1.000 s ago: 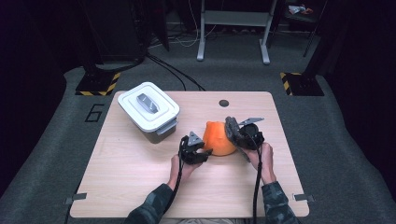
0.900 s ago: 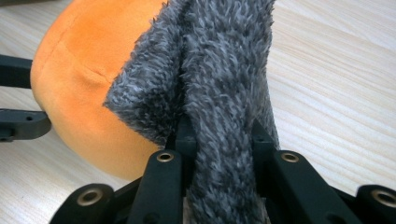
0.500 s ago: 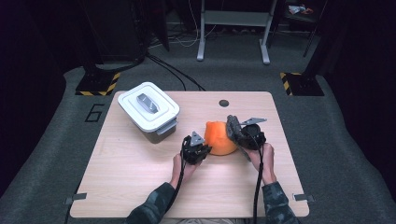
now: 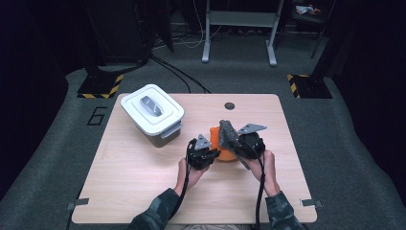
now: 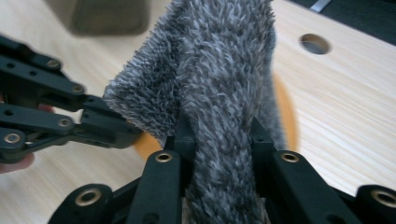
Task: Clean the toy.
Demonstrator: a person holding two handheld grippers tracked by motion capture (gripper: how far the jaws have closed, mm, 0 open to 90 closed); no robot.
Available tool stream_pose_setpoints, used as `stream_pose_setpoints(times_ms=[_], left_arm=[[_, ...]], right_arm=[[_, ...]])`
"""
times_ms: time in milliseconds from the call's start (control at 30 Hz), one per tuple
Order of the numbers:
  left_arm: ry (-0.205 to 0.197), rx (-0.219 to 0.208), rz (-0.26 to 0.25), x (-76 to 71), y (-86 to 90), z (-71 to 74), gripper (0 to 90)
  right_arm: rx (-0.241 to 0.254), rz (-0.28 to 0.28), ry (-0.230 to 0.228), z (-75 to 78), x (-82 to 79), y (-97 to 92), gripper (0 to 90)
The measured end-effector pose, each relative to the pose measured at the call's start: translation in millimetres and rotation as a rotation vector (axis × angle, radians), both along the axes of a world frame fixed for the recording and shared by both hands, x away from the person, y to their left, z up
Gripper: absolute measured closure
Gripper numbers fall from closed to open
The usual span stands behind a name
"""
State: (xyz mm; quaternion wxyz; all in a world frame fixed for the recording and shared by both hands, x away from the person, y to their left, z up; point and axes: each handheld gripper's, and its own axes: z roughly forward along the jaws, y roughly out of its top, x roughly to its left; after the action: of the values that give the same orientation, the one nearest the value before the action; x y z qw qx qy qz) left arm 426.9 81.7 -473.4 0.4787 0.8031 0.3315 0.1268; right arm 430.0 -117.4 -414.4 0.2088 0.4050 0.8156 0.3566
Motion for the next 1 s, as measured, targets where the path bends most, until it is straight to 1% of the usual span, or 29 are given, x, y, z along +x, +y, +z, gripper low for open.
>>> stream_pose_setpoints(times_ms=[67,100,133,200,233,267,367,433,467,533,567,633,667,733,767,800,867,900,1000], left_arm=[[0.01,0.008,0.009,0.9,-0.1,-2.0,85.0],[0.019,0.008,0.008,2.2,0.8,-3.9,85.0],[0.028,0.001,0.012,3.2,1.9,-5.7,85.0],[0.022,0.0,0.021,5.3,4.2,-8.1,85.0],[0.03,-0.007,0.022,5.9,4.9,-8.8,85.0],[0.029,-0.006,0.022,6.0,5.1,-8.9,85.0],[0.027,-0.004,0.02,6.5,4.8,-8.9,84.9],[0.025,-0.008,0.024,6.9,5.1,-9.4,84.9],[0.026,-0.008,0.024,7.0,5.3,-9.4,84.9],[0.027,-0.009,0.022,7.1,5.5,-9.4,84.9],[0.028,-0.012,0.023,7.3,5.7,-9.6,84.9],[0.027,-0.015,0.025,7.4,5.9,-9.8,84.9],[0.028,-0.014,0.024,7.4,6.0,-9.9,84.9],[0.026,-0.013,0.025,7.4,6.4,-10.2,84.9],[0.026,-0.013,0.025,7.4,6.4,-10.2,84.9],[0.027,-0.011,0.026,7.6,7.2,-10.3,84.9],[0.029,-0.014,0.026,7.8,7.4,-10.6,84.9],[0.029,-0.014,0.026,7.9,7.6,-10.9,84.9],[0.033,-0.015,0.026,7.9,7.3,-11.1,84.8]], right_arm=[[-0.057,0.021,0.003,-6.6,3.5,10.2,72.4],[-0.075,0.014,0.001,-9.9,5.1,13.9,72.5],[-0.085,0.023,0.002,-11.9,6.8,14.9,72.6],[-0.067,0.018,0.01,-13.7,9.7,15.4,72.7],[-0.06,0.013,0.012,-14.4,10.4,15.2,72.7],[-0.058,0.019,0.015,-15.0,11.7,14.0,72.8],[-0.06,0.013,0.021,-14.9,12.4,11.0,72.8],[-0.059,0.0,0.023,-15.5,13.1,7.5,72.8],[-0.056,-0.008,0.032,-15.6,13.3,5.7,72.8],[-0.058,-0.009,0.028,-16.0,13.7,3.8,72.8],[-0.058,-0.019,0.033,-16.8,14.8,-1.2,72.7],[-0.059,-0.037,0.036,-17.6,15.2,-4.4,72.7],[-0.059,-0.035,0.041,-17.9,15.8,-7.2,72.7],[-0.06,-0.054,0.05,-19.1,16.8,-12.2,72.6],[-0.06,-0.054,0.05,-19.1,16.8,-12.2,72.6],[-0.054,-0.078,0.058,-21.2,18.7,-18.3,72.5],[-0.057,-0.081,0.062,-22.3,19.9,-21.7,72.5],[-0.054,-0.098,0.072,-25.0,21.8,-27.2,72.5],[-0.047,-0.114,0.092,-29.6,24.5,-32.7,72.4]])
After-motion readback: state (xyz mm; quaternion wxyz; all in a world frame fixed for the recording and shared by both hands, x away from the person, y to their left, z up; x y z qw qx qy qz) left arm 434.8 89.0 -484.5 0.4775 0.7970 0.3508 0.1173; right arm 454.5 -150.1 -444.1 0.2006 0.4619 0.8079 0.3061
